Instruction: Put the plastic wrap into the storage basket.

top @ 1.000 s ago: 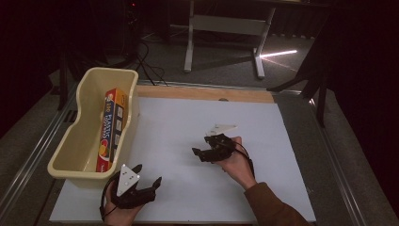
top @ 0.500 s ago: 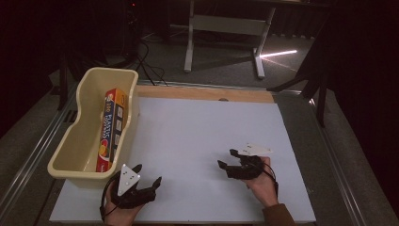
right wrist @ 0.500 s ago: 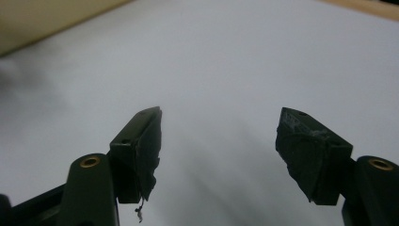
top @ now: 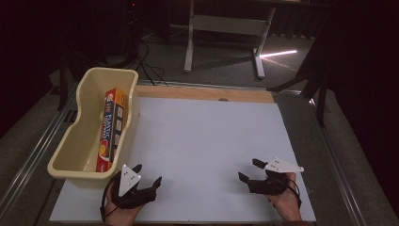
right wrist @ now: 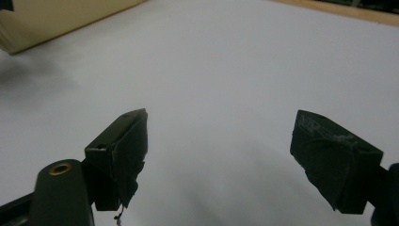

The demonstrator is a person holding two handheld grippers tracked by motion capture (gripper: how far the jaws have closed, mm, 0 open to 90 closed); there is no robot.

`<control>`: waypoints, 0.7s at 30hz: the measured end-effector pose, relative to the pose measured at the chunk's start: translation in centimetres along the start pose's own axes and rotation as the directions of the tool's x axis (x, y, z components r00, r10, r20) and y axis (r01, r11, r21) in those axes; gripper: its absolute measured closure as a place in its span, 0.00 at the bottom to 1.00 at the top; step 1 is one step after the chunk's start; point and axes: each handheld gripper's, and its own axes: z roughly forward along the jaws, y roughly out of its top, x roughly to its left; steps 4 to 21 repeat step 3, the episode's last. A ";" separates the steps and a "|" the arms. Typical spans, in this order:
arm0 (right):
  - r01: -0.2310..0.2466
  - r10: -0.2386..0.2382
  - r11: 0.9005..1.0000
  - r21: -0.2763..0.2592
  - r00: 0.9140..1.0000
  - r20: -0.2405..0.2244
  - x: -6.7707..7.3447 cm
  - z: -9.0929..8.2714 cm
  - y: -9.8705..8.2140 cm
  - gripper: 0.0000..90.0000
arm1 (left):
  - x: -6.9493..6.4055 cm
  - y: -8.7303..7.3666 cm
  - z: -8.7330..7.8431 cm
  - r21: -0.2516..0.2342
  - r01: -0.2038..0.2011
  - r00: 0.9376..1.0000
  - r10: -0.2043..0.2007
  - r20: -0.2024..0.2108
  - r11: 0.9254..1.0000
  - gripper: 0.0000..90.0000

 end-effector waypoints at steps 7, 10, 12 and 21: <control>0.006 -0.006 1.000 -0.024 1.000 -0.002 -0.1 -0.4 -0.1 0.21 | 0.0 0.0 0.1 0.004 -0.003 1.000 0.003 0.000 1.000 0.24; 0.006 -0.006 1.000 -0.024 1.000 -0.002 -0.1 -0.4 -0.1 0.21 | 0.0 0.0 0.1 0.004 -0.003 1.000 0.003 0.000 1.000 0.24; 0.006 -0.006 1.000 -0.024 1.000 -0.002 -0.1 -0.4 -0.1 0.21 | 0.0 0.0 0.1 0.004 -0.003 1.000 0.003 0.000 1.000 0.24; 0.006 -0.006 1.000 -0.024 1.000 -0.002 -0.1 -0.4 -0.1 0.21 | 0.0 0.0 0.1 0.004 -0.003 1.000 0.003 0.000 1.000 0.24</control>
